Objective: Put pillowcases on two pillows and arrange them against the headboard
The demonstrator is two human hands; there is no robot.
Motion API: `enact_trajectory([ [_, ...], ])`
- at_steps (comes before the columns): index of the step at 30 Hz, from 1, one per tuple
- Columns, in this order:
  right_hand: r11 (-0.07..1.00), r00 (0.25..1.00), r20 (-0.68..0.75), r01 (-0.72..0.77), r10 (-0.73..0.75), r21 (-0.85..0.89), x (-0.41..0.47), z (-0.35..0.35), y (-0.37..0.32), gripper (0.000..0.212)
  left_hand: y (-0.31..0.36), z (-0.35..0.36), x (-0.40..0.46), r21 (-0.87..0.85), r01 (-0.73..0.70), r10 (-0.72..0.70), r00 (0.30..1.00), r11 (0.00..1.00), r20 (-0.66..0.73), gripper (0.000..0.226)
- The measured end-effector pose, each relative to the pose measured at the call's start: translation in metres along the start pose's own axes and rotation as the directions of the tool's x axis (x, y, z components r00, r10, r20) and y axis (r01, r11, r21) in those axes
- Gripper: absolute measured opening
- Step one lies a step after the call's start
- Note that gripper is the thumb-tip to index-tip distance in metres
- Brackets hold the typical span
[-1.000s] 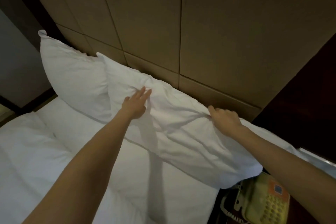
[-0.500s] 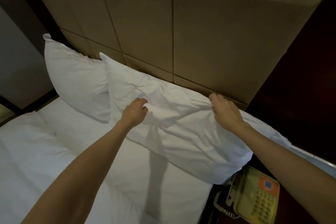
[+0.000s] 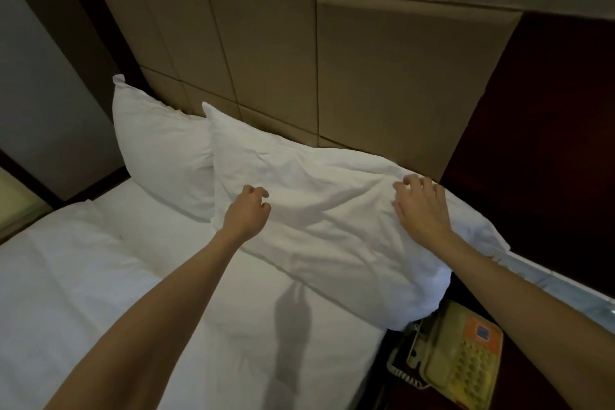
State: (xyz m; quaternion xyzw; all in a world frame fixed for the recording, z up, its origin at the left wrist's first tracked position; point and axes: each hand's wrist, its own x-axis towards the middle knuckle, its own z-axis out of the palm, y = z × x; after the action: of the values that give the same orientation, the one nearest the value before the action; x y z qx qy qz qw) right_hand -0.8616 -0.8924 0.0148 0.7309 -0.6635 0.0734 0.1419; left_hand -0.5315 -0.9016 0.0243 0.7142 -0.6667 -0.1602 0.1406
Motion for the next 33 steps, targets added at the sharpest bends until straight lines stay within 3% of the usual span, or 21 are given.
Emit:
enact_trajectory([
  [3,0.994,0.978,0.202,-0.029,0.051,-0.107,-0.020,0.004,0.012,0.040,0.007,0.006,-0.013,-0.003,0.002,-0.002,1.000,1.000,0.004,0.035],
  [7,0.988,0.965,0.264,0.042,-0.002,-0.149,-0.022,0.002,0.024,0.032,0.021,0.010,-0.030,0.002,-0.015,0.015,1.000,1.000,0.002,0.035],
  [9,0.999,0.960,0.277,0.046,-0.038,-0.021,-0.012,-0.009,0.026,0.026,0.026,0.011,-0.038,0.005,-0.022,0.023,1.000,1.000,-0.009,0.034],
  [12,0.970,0.986,0.166,-0.007,-0.034,0.243,0.008,-0.033,0.033,0.009,0.030,0.007,-0.046,-0.001,-0.005,0.005,0.999,1.000,-0.037,0.033],
  [15,0.925,0.999,0.037,-0.030,0.017,0.380,0.008,-0.040,0.043,0.013,0.031,0.000,-0.050,-0.032,0.060,-0.062,0.996,0.998,-0.061,0.034],
  [17,0.949,0.995,0.102,-0.035,0.004,0.313,-0.004,-0.032,0.050,0.010,0.033,-0.002,-0.056,-0.047,0.097,-0.100,0.992,0.994,-0.074,0.035],
  [21,0.999,0.912,0.409,0.027,-0.036,0.029,-0.028,-0.009,0.060,0.022,0.036,0.009,-0.075,0.020,0.117,-0.116,0.992,0.993,-0.038,0.035],
  [27,0.989,0.950,0.275,0.135,-0.148,0.068,-0.027,-0.022,0.044,0.015,0.041,0.019,-0.096,0.074,0.155,-0.158,0.987,0.985,0.040,0.037],
  [33,0.961,0.940,0.219,0.232,-0.261,0.151,-0.022,-0.038,0.019,0.013,0.047,-0.004,-0.110,0.002,0.187,-0.187,0.982,0.982,0.009,0.036],
])
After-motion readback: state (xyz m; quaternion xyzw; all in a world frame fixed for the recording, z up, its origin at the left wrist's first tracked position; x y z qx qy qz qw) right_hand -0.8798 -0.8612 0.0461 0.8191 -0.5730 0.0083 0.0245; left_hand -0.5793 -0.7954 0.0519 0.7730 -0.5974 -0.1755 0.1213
